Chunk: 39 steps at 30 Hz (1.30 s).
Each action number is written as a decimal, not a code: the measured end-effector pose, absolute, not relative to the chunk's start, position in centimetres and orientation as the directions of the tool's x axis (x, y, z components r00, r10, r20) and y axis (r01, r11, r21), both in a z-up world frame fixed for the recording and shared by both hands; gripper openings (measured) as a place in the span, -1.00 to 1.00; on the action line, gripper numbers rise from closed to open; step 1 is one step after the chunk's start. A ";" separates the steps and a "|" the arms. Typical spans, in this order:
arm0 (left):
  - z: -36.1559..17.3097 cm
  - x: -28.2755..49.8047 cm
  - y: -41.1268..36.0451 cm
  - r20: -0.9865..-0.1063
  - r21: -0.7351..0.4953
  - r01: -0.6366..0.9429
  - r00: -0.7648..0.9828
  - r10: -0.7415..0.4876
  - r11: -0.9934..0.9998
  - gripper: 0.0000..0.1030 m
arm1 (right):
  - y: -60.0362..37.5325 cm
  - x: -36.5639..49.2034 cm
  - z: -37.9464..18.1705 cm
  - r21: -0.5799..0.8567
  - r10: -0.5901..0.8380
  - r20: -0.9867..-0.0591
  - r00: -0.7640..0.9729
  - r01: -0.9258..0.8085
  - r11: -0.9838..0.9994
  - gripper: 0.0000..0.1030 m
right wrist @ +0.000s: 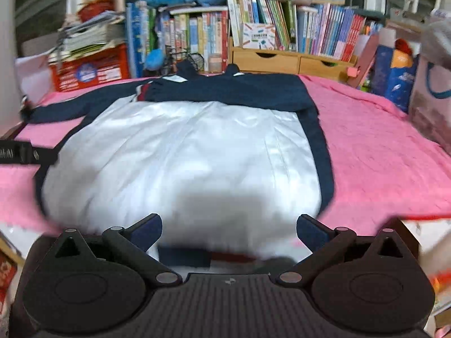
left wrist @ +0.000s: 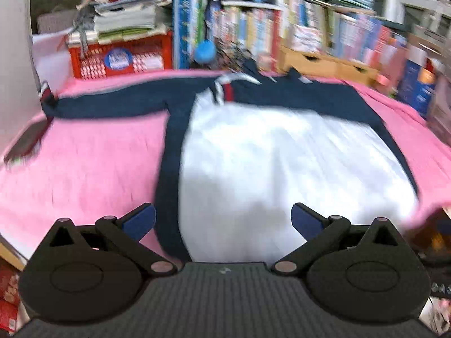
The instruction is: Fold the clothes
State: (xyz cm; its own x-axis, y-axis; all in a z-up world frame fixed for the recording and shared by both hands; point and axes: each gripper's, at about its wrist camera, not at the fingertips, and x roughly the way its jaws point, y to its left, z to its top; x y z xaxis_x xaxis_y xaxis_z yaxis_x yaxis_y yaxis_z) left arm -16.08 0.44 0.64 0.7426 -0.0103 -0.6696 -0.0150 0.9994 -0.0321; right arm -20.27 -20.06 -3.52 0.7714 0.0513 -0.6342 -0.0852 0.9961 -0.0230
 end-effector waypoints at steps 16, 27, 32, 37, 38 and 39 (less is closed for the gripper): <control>-1.5 -21.4 -1.5 -0.665 0.085 0.053 0.747 0.017 0.995 1.00 | -19.7 -26.1 -5.1 -0.051 0.065 -0.630 0.774 -0.125 0.991 1.00; 0.1 -16.2 5.6 -0.597 -0.085 -0.065 0.802 0.002 0.994 1.00 | -19.8 -23.0 -4.6 0.004 0.093 -0.502 0.860 -0.105 0.994 1.00; 1.1 -10.5 14.2 -0.577 -0.132 -0.255 0.806 0.135 0.958 1.00 | -18.7 -19.3 -4.4 0.007 0.160 -0.488 0.858 -0.179 0.984 1.00; 2.1 -4.4 22.4 -0.512 -0.047 -0.472 0.768 0.385 0.880 1.00 | -17.8 -15.8 -4.2 0.034 0.181 -0.452 0.874 -0.186 0.982 1.00; 2.2 -2.9 24.0 -0.506 -0.018 -0.515 0.744 0.436 0.857 1.00 | -17.6 -15.0 -4.4 0.042 0.188 -0.453 0.871 -0.190 0.981 1.00; 2.3 -1.3 25.8 -0.504 0.014 -0.553 0.716 0.484 0.833 1.00 | -17.4 -14.3 -4.6 0.049 0.194 -0.455 0.869 -0.193 0.980 1.00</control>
State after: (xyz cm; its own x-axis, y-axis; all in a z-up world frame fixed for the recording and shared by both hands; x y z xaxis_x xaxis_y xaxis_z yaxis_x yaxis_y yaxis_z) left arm -1.27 25.78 2.25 0.7157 0.4836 -0.5038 -0.5529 0.8331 0.0142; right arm -14.25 -17.41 -4.60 0.8692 0.1939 -0.4549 -0.1932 0.9800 0.0486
